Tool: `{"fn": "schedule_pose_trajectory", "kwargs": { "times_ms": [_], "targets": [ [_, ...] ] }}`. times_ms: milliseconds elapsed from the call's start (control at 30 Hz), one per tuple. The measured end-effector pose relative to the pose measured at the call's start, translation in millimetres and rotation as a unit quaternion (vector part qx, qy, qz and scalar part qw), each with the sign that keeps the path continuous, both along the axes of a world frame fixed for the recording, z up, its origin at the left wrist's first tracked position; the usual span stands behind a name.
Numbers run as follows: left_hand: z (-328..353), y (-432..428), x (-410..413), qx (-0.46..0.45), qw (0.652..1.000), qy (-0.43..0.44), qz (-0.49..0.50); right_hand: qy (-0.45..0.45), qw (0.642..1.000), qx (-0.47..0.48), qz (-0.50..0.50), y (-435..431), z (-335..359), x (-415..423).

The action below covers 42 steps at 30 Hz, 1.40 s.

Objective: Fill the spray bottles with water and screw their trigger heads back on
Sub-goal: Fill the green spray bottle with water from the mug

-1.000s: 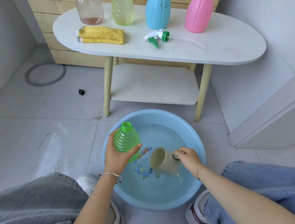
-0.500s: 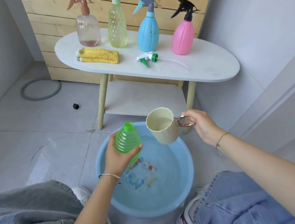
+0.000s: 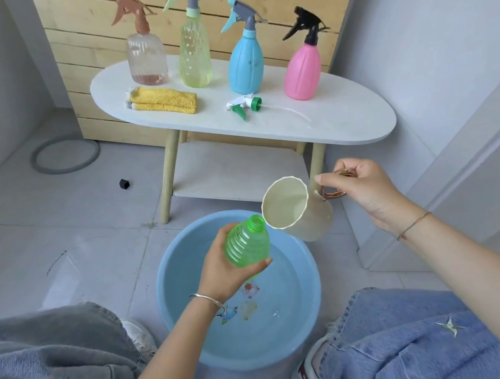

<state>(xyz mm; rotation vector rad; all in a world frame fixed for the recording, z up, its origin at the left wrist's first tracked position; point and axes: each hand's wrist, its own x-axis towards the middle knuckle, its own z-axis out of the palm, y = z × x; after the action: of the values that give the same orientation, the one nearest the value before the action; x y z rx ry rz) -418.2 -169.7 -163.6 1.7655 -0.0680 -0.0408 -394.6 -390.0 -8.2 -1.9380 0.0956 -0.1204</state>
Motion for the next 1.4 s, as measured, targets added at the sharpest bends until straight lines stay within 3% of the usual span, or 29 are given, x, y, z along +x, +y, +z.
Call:
{"fn": "schedule_pose_trajectory", "kwargs": {
  "times_ms": [1400],
  "targets": [
    [-22, -4, -5, 0.032, 0.999, 0.019, -0.006, -0.149, 0.958, -0.242, 0.039, 27, 15, -2]
  ]
}}
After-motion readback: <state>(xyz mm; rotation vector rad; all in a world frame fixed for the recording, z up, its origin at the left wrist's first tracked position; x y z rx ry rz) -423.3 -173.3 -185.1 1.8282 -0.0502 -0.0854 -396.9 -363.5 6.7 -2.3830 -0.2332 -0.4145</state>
